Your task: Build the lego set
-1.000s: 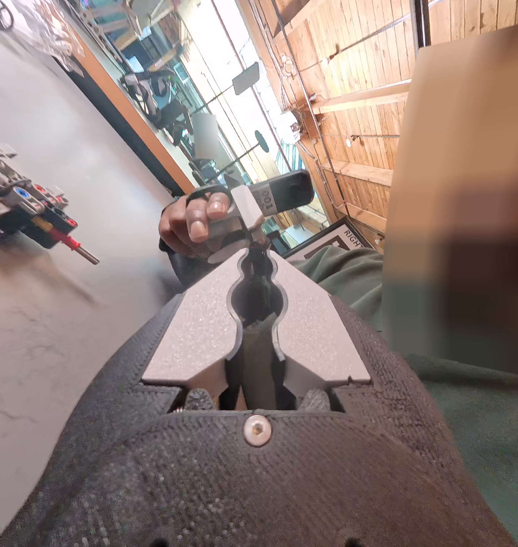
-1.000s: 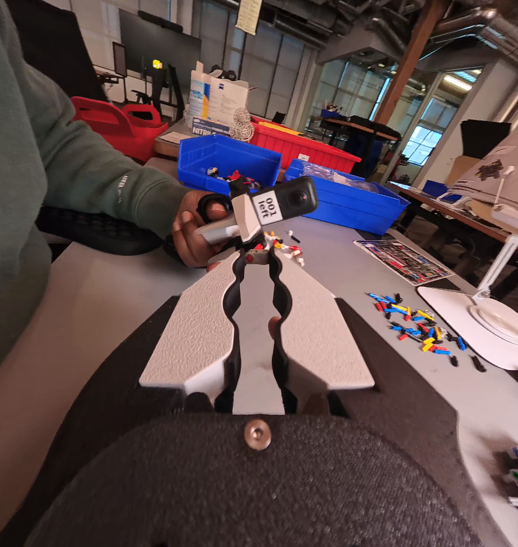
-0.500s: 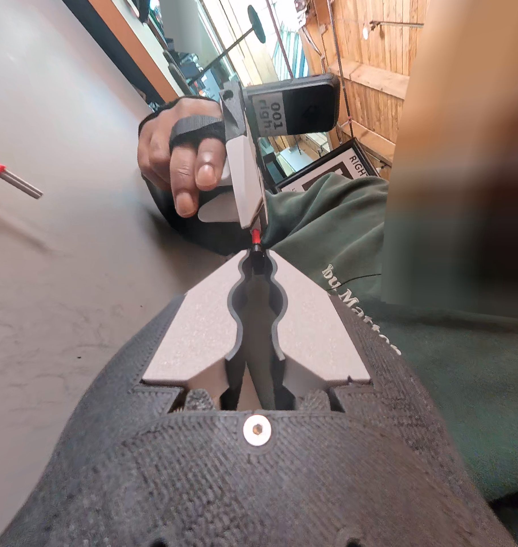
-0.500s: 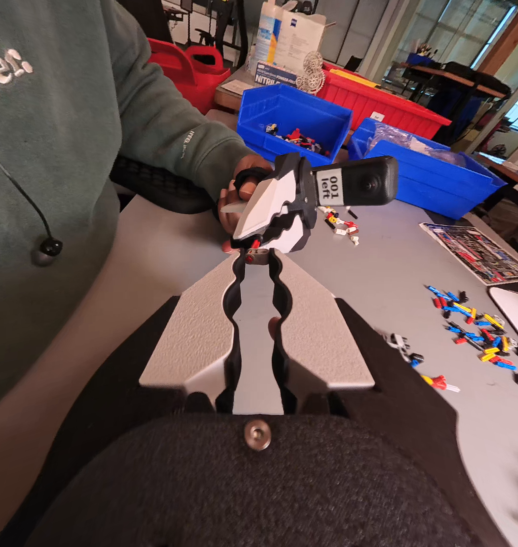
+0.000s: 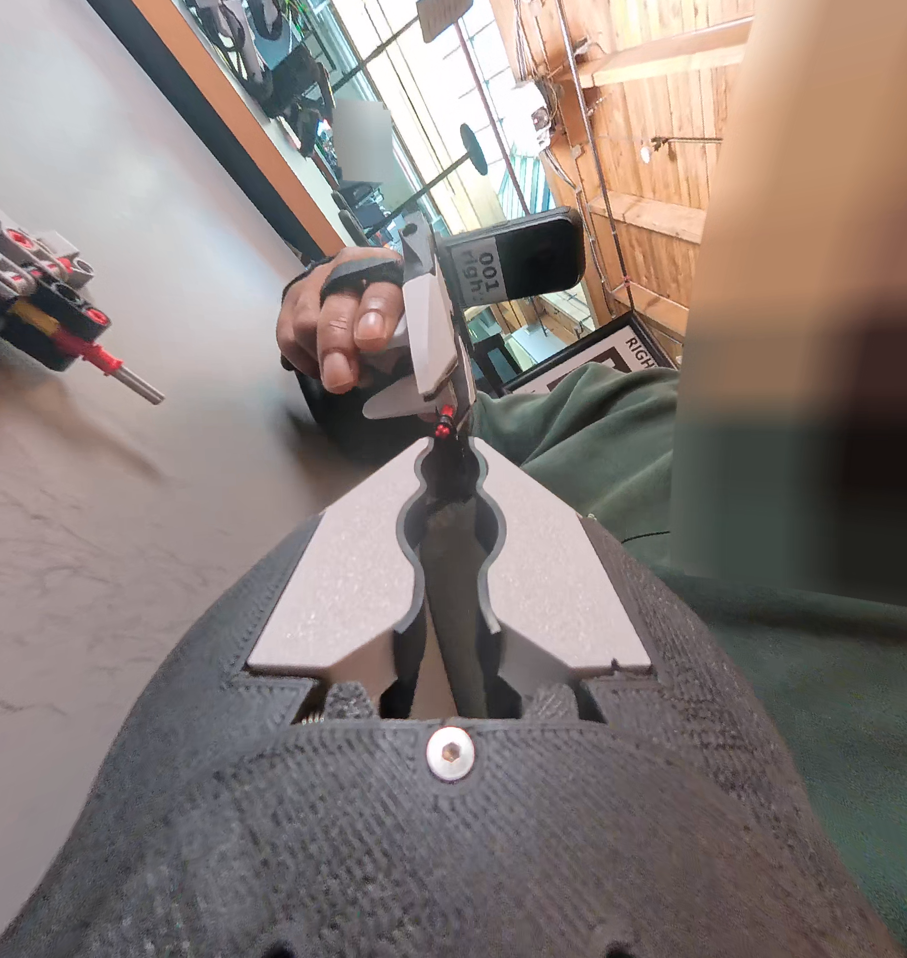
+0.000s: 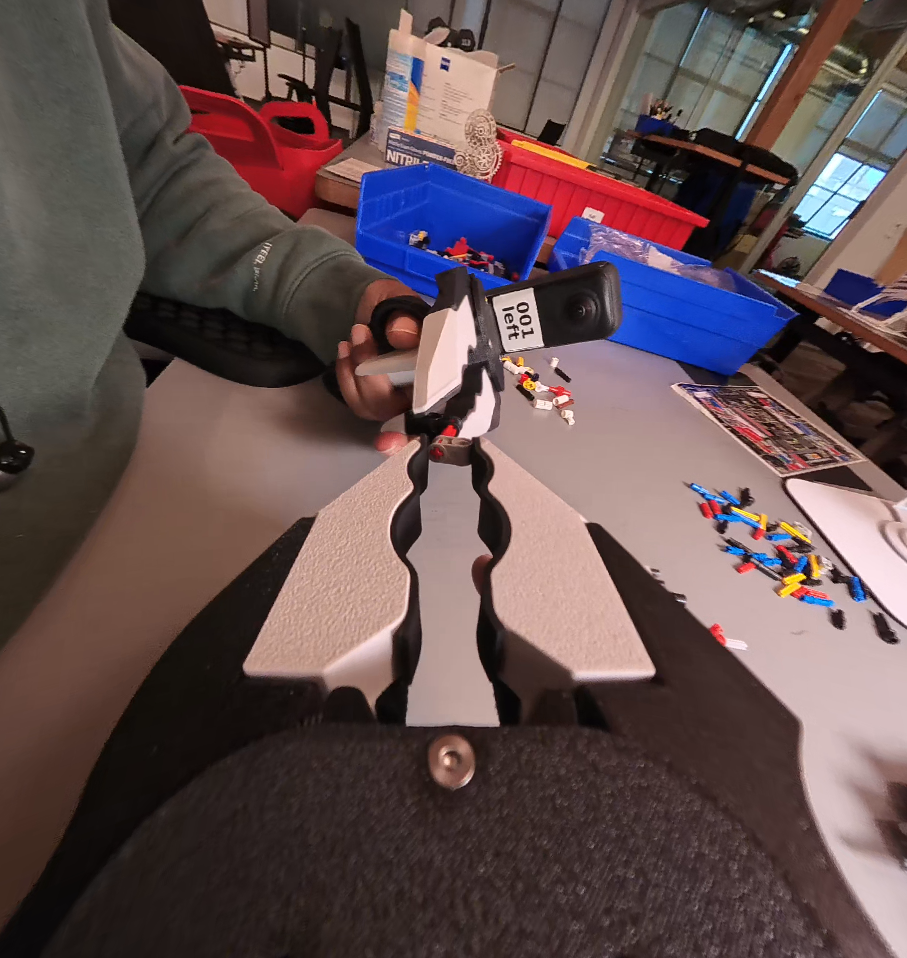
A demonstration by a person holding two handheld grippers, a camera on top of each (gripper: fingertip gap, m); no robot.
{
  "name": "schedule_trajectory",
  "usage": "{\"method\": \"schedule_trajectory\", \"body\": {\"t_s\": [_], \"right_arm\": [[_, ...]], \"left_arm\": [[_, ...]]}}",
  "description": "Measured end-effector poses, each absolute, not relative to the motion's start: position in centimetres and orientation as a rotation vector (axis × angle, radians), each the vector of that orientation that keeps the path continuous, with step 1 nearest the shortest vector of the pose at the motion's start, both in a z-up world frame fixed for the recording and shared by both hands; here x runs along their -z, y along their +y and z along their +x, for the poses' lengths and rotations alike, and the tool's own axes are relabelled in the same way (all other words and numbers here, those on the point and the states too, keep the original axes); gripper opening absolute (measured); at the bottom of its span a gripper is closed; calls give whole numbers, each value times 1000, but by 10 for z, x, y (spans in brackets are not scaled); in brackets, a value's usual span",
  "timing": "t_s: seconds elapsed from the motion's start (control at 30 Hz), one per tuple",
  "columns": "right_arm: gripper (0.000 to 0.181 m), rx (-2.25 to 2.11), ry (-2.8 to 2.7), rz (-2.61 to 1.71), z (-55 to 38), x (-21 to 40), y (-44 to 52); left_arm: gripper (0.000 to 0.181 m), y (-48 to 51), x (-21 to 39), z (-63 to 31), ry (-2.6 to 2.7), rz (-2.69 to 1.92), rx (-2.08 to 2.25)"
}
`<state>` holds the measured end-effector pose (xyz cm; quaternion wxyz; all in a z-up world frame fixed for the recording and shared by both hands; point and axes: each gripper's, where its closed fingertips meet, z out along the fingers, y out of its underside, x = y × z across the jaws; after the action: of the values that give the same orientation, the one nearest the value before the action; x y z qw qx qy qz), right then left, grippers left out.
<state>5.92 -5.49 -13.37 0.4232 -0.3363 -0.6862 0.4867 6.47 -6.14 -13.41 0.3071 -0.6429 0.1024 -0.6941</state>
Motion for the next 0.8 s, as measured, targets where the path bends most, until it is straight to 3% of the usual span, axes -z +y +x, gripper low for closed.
{"method": "schedule_trajectory", "body": {"t_s": [0.8], "right_arm": [[16,-1035,-1703,-825,56,136,-45]], "left_arm": [[5,-52,136,53,181,-1734,1754]]}}
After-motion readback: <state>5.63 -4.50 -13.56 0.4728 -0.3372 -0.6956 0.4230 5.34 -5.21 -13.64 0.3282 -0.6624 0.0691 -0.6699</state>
